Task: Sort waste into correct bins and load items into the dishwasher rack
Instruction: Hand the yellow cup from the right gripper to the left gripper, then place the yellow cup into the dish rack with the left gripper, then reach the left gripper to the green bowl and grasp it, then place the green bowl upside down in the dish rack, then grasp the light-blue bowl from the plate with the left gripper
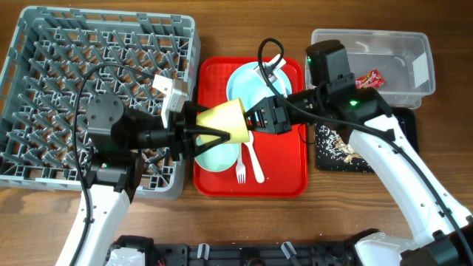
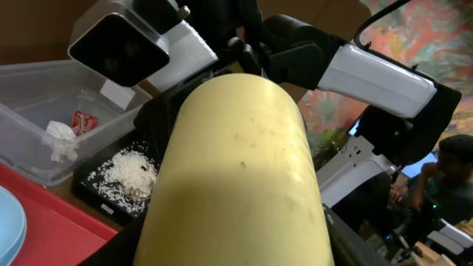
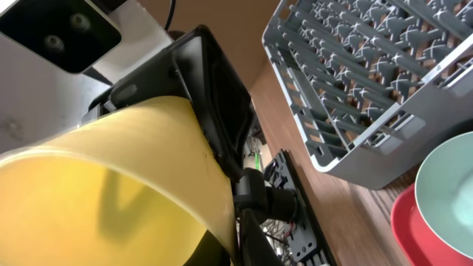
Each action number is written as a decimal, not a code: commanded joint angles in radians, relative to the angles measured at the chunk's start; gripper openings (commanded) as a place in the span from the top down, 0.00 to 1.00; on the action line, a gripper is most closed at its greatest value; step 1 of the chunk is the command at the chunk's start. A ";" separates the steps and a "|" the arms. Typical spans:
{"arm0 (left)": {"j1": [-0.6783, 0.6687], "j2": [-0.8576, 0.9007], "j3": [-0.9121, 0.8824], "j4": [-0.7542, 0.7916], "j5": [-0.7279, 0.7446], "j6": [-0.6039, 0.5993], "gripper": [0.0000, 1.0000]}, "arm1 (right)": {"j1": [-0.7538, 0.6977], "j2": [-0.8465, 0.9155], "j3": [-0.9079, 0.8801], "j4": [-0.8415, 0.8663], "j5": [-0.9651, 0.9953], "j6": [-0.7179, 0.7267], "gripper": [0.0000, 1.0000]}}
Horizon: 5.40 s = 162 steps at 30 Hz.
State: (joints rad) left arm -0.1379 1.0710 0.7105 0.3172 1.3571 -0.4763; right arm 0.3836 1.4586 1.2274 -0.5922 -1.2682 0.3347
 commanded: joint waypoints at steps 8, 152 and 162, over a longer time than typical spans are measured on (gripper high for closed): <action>-0.009 0.003 0.013 0.005 0.017 0.024 0.96 | 0.005 0.011 0.001 -0.033 0.138 0.015 0.96; 0.284 0.326 0.619 -1.059 -0.811 0.337 0.00 | -0.349 -0.127 0.045 -0.639 1.265 0.136 0.00; -0.400 0.666 0.618 -0.611 -1.220 0.368 0.00 | -0.392 -0.127 0.044 -0.658 1.242 0.110 0.00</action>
State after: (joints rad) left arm -0.4896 1.6325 1.3270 -0.3527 0.1810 -0.1169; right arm -0.0055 1.3479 1.2469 -1.2457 -0.0193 0.4557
